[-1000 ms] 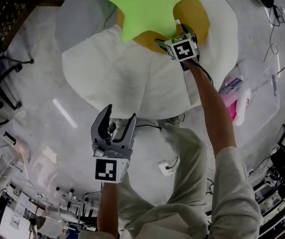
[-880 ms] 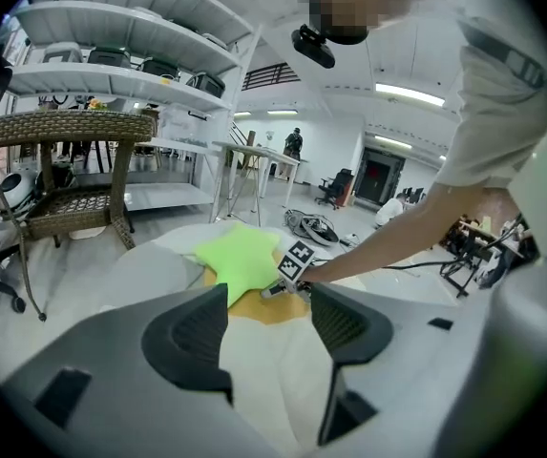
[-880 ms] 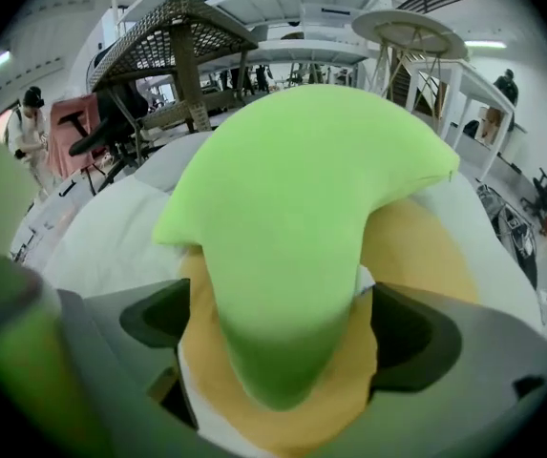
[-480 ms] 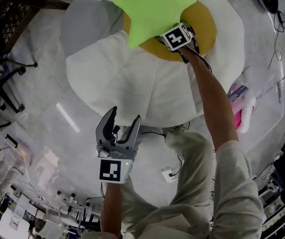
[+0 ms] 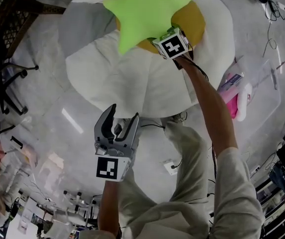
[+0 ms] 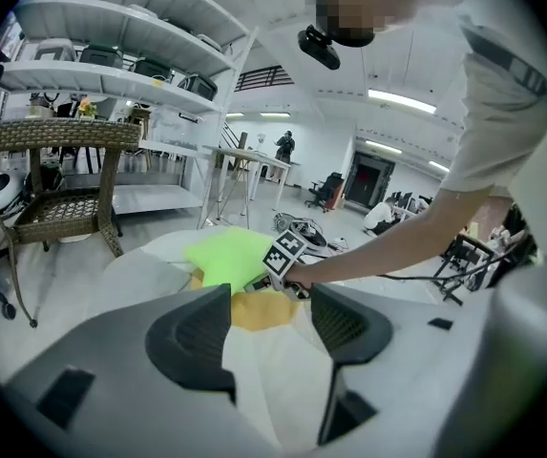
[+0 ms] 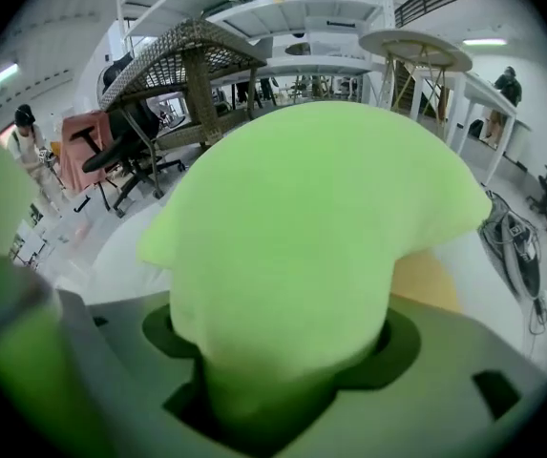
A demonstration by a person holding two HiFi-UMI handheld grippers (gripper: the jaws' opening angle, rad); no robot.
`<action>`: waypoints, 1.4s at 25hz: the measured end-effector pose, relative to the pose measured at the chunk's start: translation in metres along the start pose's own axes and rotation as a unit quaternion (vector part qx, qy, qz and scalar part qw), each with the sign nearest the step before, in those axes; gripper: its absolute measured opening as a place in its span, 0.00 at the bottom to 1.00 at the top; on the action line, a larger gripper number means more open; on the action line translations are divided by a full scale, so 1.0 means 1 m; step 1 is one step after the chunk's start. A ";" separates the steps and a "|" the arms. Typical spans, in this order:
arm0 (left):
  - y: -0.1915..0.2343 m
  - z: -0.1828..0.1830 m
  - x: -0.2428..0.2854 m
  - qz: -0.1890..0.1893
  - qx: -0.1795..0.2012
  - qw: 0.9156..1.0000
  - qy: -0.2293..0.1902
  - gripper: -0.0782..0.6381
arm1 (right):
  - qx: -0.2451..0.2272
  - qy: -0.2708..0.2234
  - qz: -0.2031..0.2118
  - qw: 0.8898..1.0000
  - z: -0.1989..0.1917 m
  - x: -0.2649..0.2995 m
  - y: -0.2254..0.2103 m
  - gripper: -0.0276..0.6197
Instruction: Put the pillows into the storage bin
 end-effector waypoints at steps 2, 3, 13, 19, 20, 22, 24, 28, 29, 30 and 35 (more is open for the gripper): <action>-0.009 0.015 -0.010 -0.008 0.003 1.000 0.003 0.46 | 0.015 -0.012 0.001 1.000 -0.005 -0.026 0.009 0.61; -0.014 0.022 -0.014 -0.012 0.005 1.000 0.004 0.46 | 0.024 -0.018 0.001 1.000 -0.007 -0.041 0.013 0.61; -0.100 0.081 -0.029 -0.085 0.047 0.995 0.008 0.46 | 0.149 -0.076 -0.043 0.985 -0.091 -0.214 -0.005 0.62; -0.171 0.094 -0.004 -0.153 0.097 0.983 0.028 0.46 | 0.230 -0.091 -0.110 0.963 -0.188 -0.306 -0.046 0.62; -0.185 0.094 0.000 -0.161 0.102 0.981 0.031 0.46 | 0.245 -0.094 -0.119 0.958 -0.206 -0.321 -0.053 0.62; -0.214 0.092 0.009 -0.176 0.110 0.978 0.036 0.46 | 0.275 -0.099 -0.136 0.947 -0.243 -0.348 -0.066 0.62; -0.242 0.090 0.019 -0.194 0.119 0.973 0.041 0.46 | 0.309 -0.105 -0.155 0.932 -0.281 -0.373 -0.080 0.63; -0.297 0.083 0.036 -0.236 0.141 0.960 0.056 0.46 | 0.383 -0.115 -0.192 0.896 -0.358 -0.417 -0.099 0.63; -0.308 0.081 0.039 -0.245 0.147 0.956 0.060 0.46 | 0.399 -0.116 -0.201 0.887 -0.376 -0.425 -0.102 0.63; -0.318 0.079 0.042 -0.253 0.153 0.953 0.064 0.46 | 0.416 -0.119 -0.208 0.877 -0.392 -0.432 -0.105 0.63; -0.375 0.069 0.058 -0.284 0.168 0.940 0.082 0.46 | 0.488 -0.131 -0.236 0.830 -0.474 -0.469 -0.119 0.63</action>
Point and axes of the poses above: the fingertips, and each gripper's own axes: x forward along the fingers, y to its left, z out of its top, the point moved 7 cm from there along -x, backward along the fingers, and after that the axes turned 4 degrees about z, right-handed, at the moved point
